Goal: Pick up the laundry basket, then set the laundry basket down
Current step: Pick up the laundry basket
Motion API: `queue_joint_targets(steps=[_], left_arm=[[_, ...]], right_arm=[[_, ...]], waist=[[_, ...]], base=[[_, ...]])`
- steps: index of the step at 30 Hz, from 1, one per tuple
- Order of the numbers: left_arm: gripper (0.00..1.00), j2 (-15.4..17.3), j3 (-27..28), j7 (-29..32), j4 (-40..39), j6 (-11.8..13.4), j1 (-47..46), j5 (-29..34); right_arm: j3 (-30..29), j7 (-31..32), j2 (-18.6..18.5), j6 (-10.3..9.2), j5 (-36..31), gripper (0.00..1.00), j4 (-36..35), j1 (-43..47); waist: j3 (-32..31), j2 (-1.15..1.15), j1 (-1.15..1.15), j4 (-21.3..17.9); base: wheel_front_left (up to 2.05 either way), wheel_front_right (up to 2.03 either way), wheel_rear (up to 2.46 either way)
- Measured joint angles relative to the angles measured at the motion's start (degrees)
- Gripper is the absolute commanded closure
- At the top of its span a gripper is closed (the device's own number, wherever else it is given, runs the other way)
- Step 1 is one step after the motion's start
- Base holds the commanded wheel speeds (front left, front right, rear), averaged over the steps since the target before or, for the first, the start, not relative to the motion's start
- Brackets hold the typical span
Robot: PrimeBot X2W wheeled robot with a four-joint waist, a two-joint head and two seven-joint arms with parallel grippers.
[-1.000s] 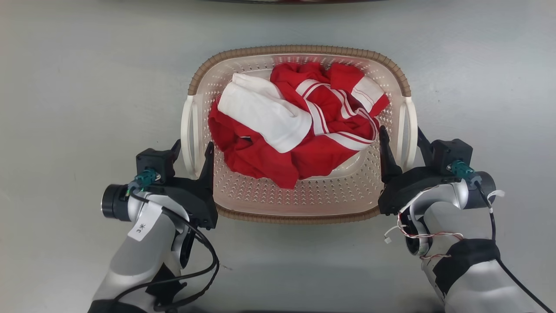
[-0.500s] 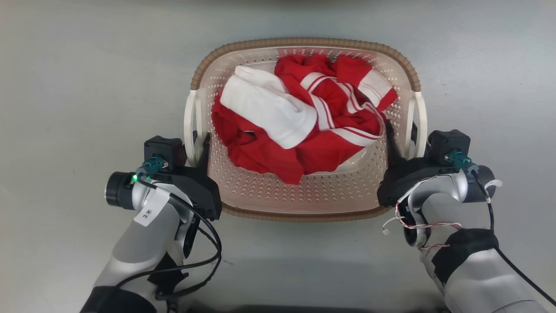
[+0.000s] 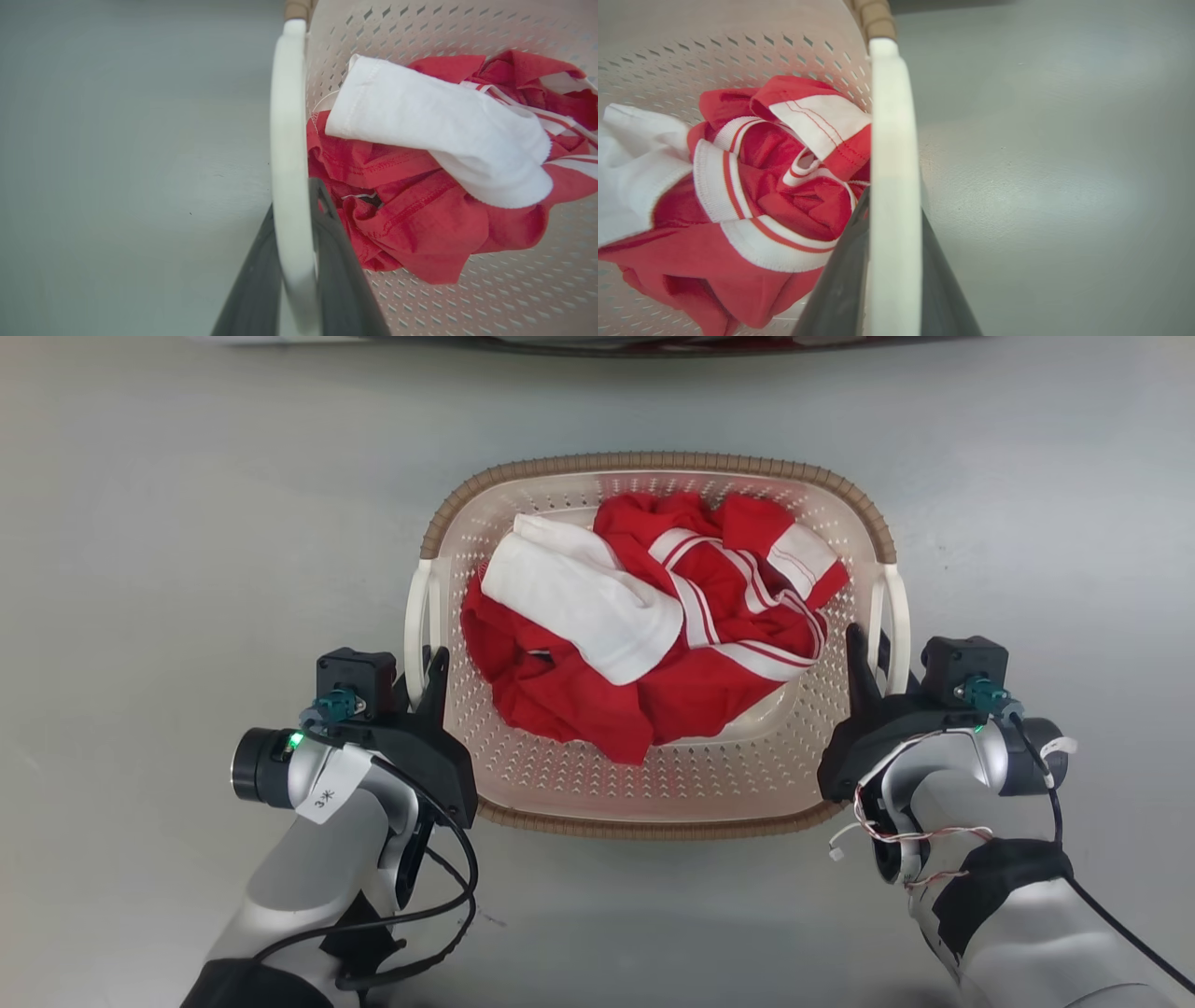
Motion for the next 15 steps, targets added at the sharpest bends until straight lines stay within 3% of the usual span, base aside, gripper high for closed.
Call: queue_joint_targets(steps=[15], left_arm=[[1.00, 0.11, -4.12, 1.08, 2.40, 0.52, 3.31, -3.48]], right_arm=[[6.34, 1.00, 0.00, -0.51, 6.77, 1.00, 2.40, 2.40]], waist=[[-9.14, 0.00, 0.00, -0.53]], base=[[0.00, 0.00, 0.00]])
